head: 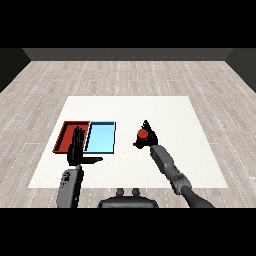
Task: Pick the red can and put it in the red box
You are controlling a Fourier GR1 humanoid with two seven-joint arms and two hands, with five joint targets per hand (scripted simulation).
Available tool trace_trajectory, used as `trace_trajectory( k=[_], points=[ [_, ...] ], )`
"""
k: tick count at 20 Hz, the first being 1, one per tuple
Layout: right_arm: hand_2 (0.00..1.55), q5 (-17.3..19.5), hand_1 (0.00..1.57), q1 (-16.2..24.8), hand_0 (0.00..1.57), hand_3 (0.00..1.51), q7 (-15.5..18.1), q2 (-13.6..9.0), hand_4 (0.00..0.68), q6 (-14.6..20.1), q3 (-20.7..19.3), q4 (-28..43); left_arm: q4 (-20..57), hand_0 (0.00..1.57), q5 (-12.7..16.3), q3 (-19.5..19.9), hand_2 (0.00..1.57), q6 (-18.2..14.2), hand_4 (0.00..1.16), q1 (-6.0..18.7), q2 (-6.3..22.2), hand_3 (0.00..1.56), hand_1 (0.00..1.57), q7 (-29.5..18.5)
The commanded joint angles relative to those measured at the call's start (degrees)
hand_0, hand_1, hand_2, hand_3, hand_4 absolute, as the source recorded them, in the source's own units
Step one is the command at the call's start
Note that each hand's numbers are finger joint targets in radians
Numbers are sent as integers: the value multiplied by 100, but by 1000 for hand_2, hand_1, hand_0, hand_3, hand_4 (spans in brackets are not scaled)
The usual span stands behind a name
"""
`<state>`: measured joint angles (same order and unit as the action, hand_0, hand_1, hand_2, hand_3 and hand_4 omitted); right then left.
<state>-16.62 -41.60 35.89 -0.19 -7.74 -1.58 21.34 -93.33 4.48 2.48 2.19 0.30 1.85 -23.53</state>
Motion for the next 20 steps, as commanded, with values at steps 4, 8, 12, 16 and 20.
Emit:
trace_trajectory(
  k=[4,8,12,16,20],
  points=[
    [0,-8,0,-506,0,0,283,18,0,342,265,-890,230,0,46,109,0,148,0,-120,73,0,0,-365],
    [0,-98,0,-420,0,0,-104,19,0,745,-52,-637,236,0,92,121,0,52,0,153,42,0,0,-68],
    [1459,-626,1462,-684,1462,1423,143,19,611,1607,591,-1026,-94,0,-85,-86,0,75,0,-313,-13,0,0,-263],
    [1456,-432,1472,-726,1472,1404,-63,19,600,1599,516,-761,289,0,114,241,0,113,0,195,169,0,0,-109],
    [1441,-648,1451,-645,1451,1396,229,19,594,1651,871,-915,730,0,23,288,0,-10,0,561,126,0,0,-217]
  ],
)
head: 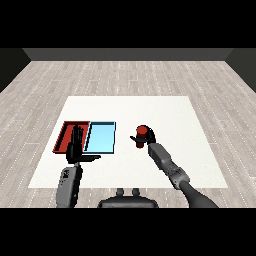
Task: Pick the red can and put it in the red box
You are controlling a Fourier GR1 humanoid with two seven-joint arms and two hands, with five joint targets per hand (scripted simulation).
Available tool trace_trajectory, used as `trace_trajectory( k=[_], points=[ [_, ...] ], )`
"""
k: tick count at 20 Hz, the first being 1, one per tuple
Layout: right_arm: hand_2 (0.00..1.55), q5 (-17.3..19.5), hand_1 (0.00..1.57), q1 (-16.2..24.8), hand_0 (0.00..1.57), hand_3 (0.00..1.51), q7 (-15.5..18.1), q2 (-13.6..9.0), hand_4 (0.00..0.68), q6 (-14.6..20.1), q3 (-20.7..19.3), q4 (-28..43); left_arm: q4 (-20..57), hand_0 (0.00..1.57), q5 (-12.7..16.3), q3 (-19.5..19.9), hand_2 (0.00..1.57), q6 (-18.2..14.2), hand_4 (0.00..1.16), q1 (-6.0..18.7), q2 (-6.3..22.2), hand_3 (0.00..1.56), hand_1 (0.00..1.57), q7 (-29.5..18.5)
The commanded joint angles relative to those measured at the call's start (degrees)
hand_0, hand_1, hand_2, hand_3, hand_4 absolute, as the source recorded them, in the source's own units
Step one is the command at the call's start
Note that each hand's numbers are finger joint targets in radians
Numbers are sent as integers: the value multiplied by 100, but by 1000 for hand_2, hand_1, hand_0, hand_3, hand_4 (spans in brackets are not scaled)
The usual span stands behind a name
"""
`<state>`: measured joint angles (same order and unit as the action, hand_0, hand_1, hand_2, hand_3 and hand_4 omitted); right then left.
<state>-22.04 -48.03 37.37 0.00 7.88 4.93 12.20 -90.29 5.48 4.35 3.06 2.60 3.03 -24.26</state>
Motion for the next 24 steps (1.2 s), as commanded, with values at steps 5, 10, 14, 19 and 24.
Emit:
trace_trajectory(
  k=[5,10,14,19,24],
  points=[
    [1436,306,1439,25,1439,1372,-62,-35,602,264,212,416,-177,0,-158,-302,0,-109,0,-156,-234,0,0,-4],
    [1432,425,1424,102,1424,1370,-318,-101,616,413,343,1366,-481,0,-351,-745,0,-312,0,-162,-294,0,0,383],
    [1428,603,1436,551,1436,1376,-491,-110,622,617,477,2343,-381,0,-383,-676,0,-186,0,-154,-283,0,0,305],
    [1438,640,1463,1345,1463,1387,-907,-477,661,482,611,3837,-301,0,-456,-924,0,-128,0,-253,-296,0,0,313],
    [1431,799,1448,1707,1448,1385,-1614,-558,654,557,572,4961,-311,0,-372,-1057,0,-289,0,-30,-300,0,0,715]
  ],
)
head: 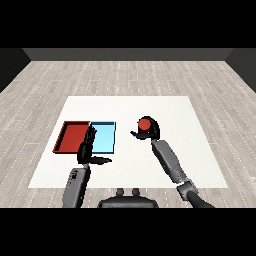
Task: Pick the red can and put it in the red box
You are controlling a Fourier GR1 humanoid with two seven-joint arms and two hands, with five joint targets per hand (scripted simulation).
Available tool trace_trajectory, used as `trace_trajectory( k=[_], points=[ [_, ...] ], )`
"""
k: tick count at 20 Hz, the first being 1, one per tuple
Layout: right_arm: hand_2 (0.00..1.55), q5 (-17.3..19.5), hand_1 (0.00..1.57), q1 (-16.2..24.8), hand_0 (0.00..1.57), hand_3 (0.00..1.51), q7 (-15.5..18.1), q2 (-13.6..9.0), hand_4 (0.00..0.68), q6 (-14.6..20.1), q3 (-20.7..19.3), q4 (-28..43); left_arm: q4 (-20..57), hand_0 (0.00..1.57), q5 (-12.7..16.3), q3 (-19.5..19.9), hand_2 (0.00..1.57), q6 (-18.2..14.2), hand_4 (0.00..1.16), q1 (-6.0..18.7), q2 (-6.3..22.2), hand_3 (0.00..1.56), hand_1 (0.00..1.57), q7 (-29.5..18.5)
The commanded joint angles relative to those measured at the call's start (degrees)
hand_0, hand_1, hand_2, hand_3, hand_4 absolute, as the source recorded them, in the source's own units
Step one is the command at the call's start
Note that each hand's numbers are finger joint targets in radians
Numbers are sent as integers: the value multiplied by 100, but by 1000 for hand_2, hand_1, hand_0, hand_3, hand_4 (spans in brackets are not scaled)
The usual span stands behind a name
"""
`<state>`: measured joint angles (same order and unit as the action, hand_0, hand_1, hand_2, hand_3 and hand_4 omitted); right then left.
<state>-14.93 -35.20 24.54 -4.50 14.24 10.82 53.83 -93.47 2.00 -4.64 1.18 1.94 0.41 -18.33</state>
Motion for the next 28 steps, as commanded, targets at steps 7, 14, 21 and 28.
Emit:
trace_trajectory(
  k=[7,14,21,28],
  points=[
    [1425,660,1445,1129,1445,1381,-1032,439,655,867,760,2249,408,0,-16,-1030,0,-935,0,500,-40,0,0,403],
    [1447,628,1453,1474,1453,1398,-1086,448,661,1287,1426,2716,565,0,209,-1325,0,-1059,0,628,-41,0,0,634],
    [1449,220,1458,1060,1458,1384,-790,449,634,1437,1402,2118,1870,0,773,-1219,0,-845,0,1063,-41,0,0,-47],
    [1432,405,1444,933,1444,1385,-1377,448,633,1350,1306,2600,2184,0,875,-1740,0,-1083,0,1107,-41,0,0,-293]
  ],
)
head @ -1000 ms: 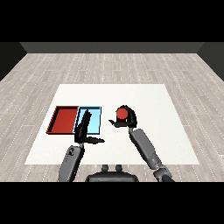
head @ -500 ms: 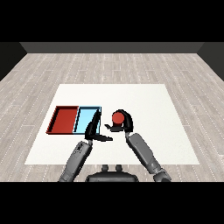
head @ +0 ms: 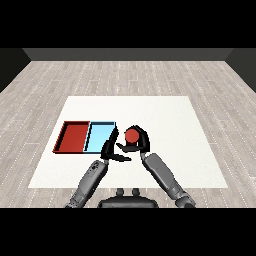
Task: Pick the red can and put it in the red box
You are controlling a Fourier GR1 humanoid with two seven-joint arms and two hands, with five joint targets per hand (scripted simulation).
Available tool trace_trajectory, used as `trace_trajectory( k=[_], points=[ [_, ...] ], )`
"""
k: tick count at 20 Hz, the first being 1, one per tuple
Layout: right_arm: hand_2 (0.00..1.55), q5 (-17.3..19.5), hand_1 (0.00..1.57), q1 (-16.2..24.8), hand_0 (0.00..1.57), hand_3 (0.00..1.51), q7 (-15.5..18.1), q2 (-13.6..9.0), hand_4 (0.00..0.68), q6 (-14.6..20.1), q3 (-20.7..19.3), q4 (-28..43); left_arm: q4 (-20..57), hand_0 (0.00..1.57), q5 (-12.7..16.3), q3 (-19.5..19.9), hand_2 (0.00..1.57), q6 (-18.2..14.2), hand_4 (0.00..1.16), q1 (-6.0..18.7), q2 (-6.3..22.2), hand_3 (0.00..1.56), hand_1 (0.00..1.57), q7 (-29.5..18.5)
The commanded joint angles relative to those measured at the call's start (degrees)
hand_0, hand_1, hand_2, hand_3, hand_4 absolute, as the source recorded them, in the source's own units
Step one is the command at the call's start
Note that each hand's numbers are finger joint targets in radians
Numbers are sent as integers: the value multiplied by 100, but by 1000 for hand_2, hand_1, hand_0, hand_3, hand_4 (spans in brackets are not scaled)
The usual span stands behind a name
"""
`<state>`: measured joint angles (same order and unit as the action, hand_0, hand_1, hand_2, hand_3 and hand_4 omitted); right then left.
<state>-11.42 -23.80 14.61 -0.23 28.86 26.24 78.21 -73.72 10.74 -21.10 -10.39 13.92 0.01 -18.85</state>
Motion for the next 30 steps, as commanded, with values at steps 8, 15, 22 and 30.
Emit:
trace_trajectory(
  k=[8,15,22,30],
  points=[
    [1438,-553,1452,-280,1452,1378,459,23,626,654,832,-297,538,0,449,-365,0,-155,0,149,-1,0,0,-339],
    [1443,-608,1486,-544,1486,1377,257,23,615,80,367,-522,502,0,529,-542,0,-171,0,239,0,0,0,-305],
    [1455,-909,1482,-523,1482,1372,410,22,632,879,1109,-399,875,0,902,-753,0,-501,0,871,2,0,0,-451],
    [1450,-1055,1473,-811,1473,1365,571,21,626,757,1167,-662,650,742,610,-500,887,-1649,824,482,5,707,742,-71]
  ],
)
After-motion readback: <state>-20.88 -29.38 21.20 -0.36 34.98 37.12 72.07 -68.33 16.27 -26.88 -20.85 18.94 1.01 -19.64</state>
